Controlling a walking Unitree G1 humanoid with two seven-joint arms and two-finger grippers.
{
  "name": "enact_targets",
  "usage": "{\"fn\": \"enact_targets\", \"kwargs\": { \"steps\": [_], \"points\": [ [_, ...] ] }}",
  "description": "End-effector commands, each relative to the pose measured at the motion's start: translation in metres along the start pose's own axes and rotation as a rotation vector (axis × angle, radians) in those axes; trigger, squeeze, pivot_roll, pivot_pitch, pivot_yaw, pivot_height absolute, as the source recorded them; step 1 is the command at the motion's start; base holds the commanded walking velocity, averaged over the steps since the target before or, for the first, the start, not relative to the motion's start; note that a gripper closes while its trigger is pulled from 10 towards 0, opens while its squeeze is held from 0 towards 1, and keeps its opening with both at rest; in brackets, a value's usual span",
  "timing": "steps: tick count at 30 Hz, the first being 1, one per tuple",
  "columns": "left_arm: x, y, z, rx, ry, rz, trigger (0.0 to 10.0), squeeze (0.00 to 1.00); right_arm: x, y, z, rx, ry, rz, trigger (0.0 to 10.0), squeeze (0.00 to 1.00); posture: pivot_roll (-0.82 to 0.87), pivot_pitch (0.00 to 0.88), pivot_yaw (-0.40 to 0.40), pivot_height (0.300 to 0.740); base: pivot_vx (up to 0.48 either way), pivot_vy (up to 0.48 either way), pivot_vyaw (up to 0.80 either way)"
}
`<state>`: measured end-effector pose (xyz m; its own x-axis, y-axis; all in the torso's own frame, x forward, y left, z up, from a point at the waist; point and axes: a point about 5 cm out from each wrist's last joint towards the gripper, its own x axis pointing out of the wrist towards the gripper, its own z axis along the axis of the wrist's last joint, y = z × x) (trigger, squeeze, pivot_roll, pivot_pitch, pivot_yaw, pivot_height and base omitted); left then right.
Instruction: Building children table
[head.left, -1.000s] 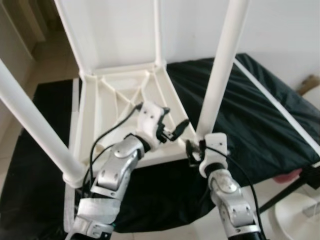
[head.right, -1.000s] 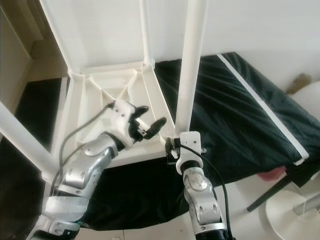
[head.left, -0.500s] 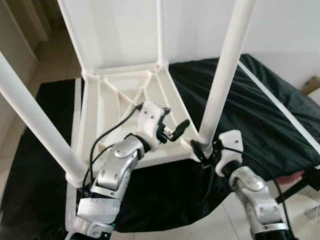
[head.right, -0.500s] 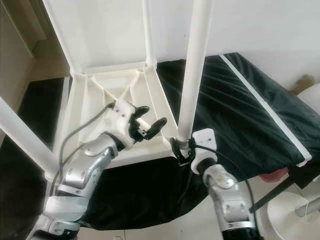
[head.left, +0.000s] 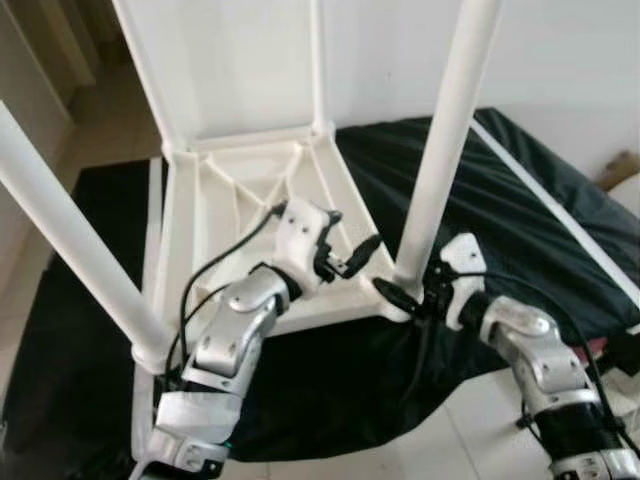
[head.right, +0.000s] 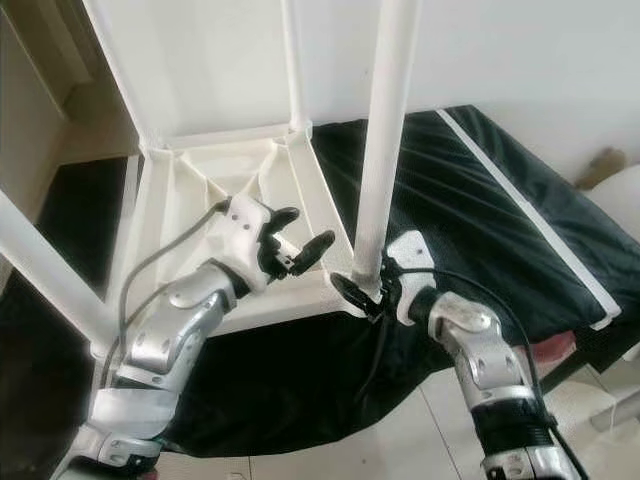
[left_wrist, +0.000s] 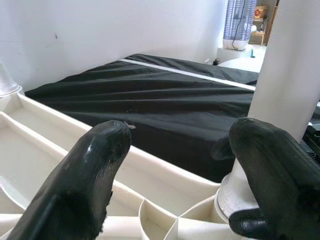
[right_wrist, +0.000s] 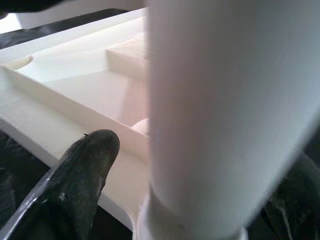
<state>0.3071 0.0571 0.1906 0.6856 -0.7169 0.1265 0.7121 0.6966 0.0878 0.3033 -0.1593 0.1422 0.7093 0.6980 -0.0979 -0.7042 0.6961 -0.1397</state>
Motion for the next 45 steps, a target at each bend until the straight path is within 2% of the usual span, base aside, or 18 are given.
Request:
{"fn": "enact_targets", "kwargs": {
  "steps": [1,2,3,4,13,19,20,21,24,27,34,36,38,40,43,45],
  "points": [
    [0.001,0.002,0.001,-0.001,0.005,-0.014,10.0,0.00,0.001,0.000,-0.003,-0.004,0.013,0.019,10.0,0.00,0.02,0.000,0.043,0.740,0.000,0.000,0.00],
    [0.001,0.002,0.001,0.001,0.003,-0.010,10.0,0.00,0.002,-0.001,-0.005,-0.013,0.026,0.034,4.9,0.00,0.03,0.000,0.038,0.740,0.000,0.000,0.00],
    [0.001,0.002,0.002,0.002,0.003,-0.007,10.0,0.00,0.002,-0.001,-0.007,-0.019,0.035,0.046,4.9,0.00,0.03,0.000,0.038,0.740,0.000,0.000,0.00],
    [0.000,0.004,0.002,0.002,0.001,0.000,10.0,0.00,0.002,-0.003,-0.008,-0.020,0.041,0.055,0.0,0.00,0.03,0.000,0.033,0.740,0.000,0.000,0.00],
    [-0.001,0.005,0.002,0.000,0.000,0.010,10.0,0.00,-0.002,-0.007,-0.014,-0.018,0.062,0.079,0.0,0.00,0.03,0.000,0.030,0.740,0.000,0.000,0.00],
    [0.001,0.005,0.003,-0.003,-0.005,0.012,10.0,0.00,-0.013,-0.004,-0.023,0.016,0.076,0.049,0.0,0.00,0.03,0.000,0.029,0.740,0.000,0.000,0.00],
    [0.001,0.005,0.002,-0.003,-0.004,0.011,10.0,0.00,-0.014,-0.004,-0.024,0.019,0.079,0.035,10.0,0.00,0.02,0.000,0.030,0.740,0.000,0.000,0.00],
    [0.001,0.003,0.000,-0.003,0.001,-0.001,10.0,0.00,-0.013,0.000,-0.021,0.004,0.038,-0.061,10.0,0.00,0.02,0.000,0.034,0.740,0.000,0.000,0.00],
    [0.001,0.002,-0.001,-0.003,0.004,-0.007,10.0,0.00,-0.012,0.002,-0.020,0.002,0.026,-0.120,10.0,0.00,0.01,0.000,0.037,0.740,0.000,0.000,0.00],
    [0.001,0.003,-0.001,-0.005,0.006,-0.006,10.0,0.00,-0.009,0.009,-0.023,0.026,0.060,-0.150,10.0,0.00,0.01,0.001,0.041,0.740,0.000,0.000,0.00],
    [0.004,0.002,0.001,-0.007,-0.002,-0.013,10.0,0.00,-0.005,0.017,-0.025,0.021,0.084,-0.229,10.0,0.00,0.00,0.002,0.046,0.740,0.000,0.000,0.00],
    [0.004,0.000,0.000,-0.006,0.000,-0.022,10.0,0.00,-0.002,0.020,-0.027,0.065,0.112,-0.327,10.0,0.00,0.00,0.003,0.044,0.740,0.000,0.000,0.00],
    [0.004,0.000,0.000,-0.006,0.000,-0.022,10.0,0.00,-0.002,0.020,-0.027,0.065,0.112,-0.327,10.0,0.00,0.00,0.003,0.044,0.740,0.000,0.000,0.00],
    [0.005,0.000,0.000,-0.006,-0.003,-0.023,10.0,0.00,0.001,0.028,-0.030,0.117,0.130,-0.423,10.0,0.00,0.00,0.000,0.038,0.740,0.000,0.000,0.00],
    [0.006,0.000,0.001,-0.006,-0.006,-0.023,10.0,0.00,0.003,0.032,-0.030,0.137,0.135,-0.451,10.0,0.00,0.00,0.001,0.036,0.740,0.000,0.000,0.00],
    [0.008,-0.001,0.002,-0.005,-0.010,-0.030,10.0,0.00,0.008,0.041,-0.030,0.178,0.138,-0.507,10.0,0.00,0.00,0.000,0.033,0.740,0.000,0.000,0.00]
  ]
}}
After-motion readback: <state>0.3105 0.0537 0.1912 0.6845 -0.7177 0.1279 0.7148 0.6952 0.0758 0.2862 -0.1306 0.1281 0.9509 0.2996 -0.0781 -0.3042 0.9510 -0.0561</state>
